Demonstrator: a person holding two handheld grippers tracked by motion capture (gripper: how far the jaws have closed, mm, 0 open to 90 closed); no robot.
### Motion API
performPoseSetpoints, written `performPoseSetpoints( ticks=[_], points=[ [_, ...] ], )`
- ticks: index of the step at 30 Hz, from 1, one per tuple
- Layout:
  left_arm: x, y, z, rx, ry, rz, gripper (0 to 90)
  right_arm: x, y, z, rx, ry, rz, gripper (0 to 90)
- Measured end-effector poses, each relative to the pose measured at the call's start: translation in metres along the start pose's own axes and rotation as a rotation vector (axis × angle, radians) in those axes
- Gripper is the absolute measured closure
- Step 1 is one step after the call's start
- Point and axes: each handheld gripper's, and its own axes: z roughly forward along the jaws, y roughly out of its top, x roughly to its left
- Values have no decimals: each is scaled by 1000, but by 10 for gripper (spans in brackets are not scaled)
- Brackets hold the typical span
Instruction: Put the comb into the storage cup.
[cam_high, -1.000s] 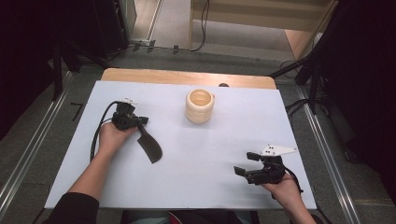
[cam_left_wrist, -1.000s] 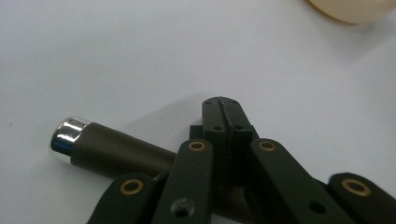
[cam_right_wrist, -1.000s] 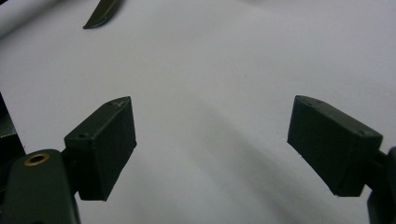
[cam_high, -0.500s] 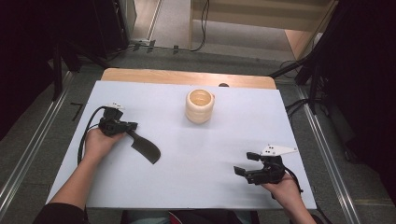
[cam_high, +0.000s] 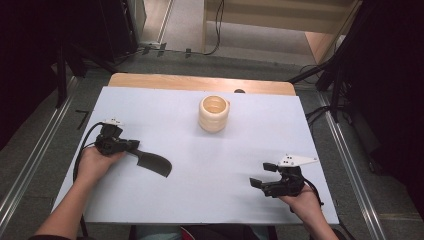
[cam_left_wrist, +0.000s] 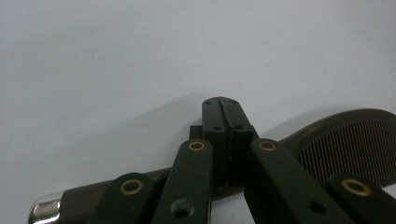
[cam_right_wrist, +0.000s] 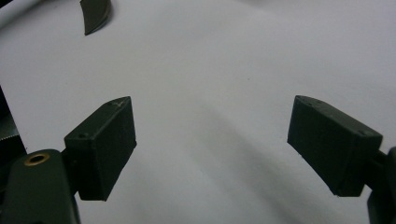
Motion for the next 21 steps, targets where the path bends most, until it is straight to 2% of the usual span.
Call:
performPoseSetpoints(
  ticks=[4, 11, 16, 21],
  points=[
    [-1, -6, -5, 4, 2, 0, 900, 1, 1, 2, 2, 6, -4, 138],
    [-3, -24, -16, 2, -12, -24, 900, 1, 3, 4, 0, 12, -13, 137],
    [-13, -36, -23, 16, -32, -15, 900, 1, 6, 7, 3, 21, -22, 137],
    [-19, -41, -25, 21, -41, -11, 900, 2, 7, 9, 6, 26, -25, 138]
  ],
)
